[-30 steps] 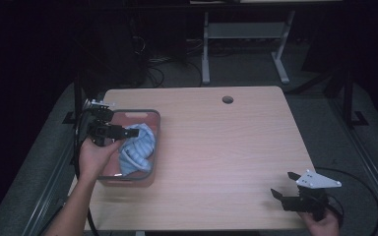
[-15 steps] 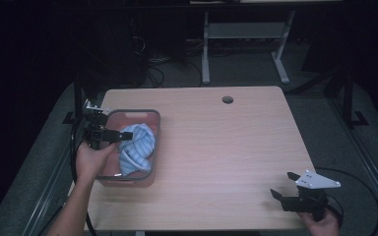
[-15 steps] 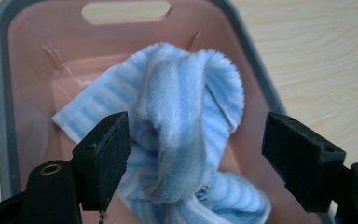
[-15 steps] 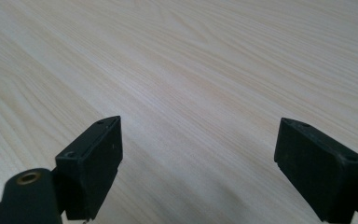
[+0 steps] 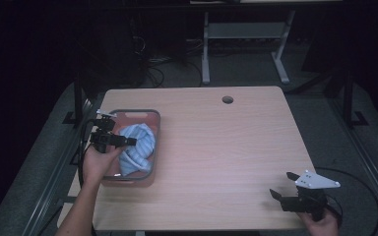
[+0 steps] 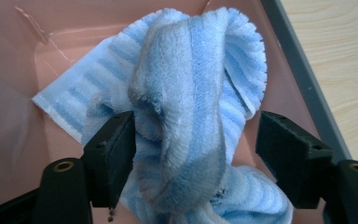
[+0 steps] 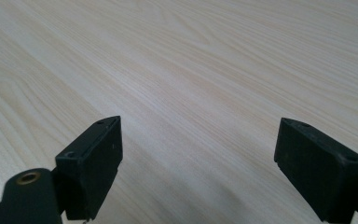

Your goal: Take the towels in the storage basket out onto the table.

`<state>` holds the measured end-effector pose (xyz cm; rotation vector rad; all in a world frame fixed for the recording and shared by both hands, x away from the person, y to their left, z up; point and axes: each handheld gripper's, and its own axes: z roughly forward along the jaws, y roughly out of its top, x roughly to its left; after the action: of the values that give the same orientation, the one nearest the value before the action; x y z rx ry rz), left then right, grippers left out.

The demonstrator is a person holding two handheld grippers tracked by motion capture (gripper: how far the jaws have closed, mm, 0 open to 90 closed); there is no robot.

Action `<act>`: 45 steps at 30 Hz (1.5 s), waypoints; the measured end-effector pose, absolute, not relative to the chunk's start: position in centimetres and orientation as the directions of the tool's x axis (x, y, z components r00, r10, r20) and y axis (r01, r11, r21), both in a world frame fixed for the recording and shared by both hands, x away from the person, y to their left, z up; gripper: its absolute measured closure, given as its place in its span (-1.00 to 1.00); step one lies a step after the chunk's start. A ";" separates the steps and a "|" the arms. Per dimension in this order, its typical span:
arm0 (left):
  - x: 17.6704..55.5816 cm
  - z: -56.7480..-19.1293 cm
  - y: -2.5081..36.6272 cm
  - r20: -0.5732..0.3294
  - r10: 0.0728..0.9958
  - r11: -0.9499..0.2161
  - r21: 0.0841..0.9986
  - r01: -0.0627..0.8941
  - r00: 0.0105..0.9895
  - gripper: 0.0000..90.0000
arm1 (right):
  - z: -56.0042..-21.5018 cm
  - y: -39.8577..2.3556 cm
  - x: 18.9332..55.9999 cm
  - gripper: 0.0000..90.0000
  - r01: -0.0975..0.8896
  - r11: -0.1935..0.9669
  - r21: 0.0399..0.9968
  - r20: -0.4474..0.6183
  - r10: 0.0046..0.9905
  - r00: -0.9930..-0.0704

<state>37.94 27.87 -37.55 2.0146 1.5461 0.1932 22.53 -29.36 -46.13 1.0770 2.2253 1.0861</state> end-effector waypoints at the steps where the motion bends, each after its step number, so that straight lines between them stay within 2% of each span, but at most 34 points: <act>1: 38.0 -37.7 27.8 -0.231 0.921 -0.154 0.524 0.838 0.313 -0.34 | -46.1 -29.4 22.5 -0.68 0.453 0.392 0.801 -0.049 0.796 -0.603; 17: 38.4 -39.3 27.5 -0.234 0.917 -0.180 0.481 0.858 0.324 0.21 | -46.1 -29.2 22.6 -0.68 0.453 0.389 0.802 -0.045 0.795 -0.604; 19: 38.4 -39.3 27.6 -0.222 0.922 -0.183 0.476 0.860 0.318 0.23 | -46.1 -29.1 22.6 -0.67 0.453 0.393 0.800 -0.049 0.795 -0.605; 27: 38.0 -39.2 27.4 -0.195 0.913 -0.238 0.459 0.856 0.358 0.60 | -46.1 -29.0 22.6 -0.67 0.453 0.396 0.799 -0.050 0.794 -0.606; 45: 36.8 -37.4 28.3 -0.186 0.904 -0.246 0.511 0.824 0.385 0.68 | -46.1 -29.0 22.7 -0.68 0.447 0.397 0.802 -0.060 0.797 -0.601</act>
<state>36.82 28.27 -37.44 2.1135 1.4782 0.1971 22.66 -28.97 -46.06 1.0656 2.2216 1.0764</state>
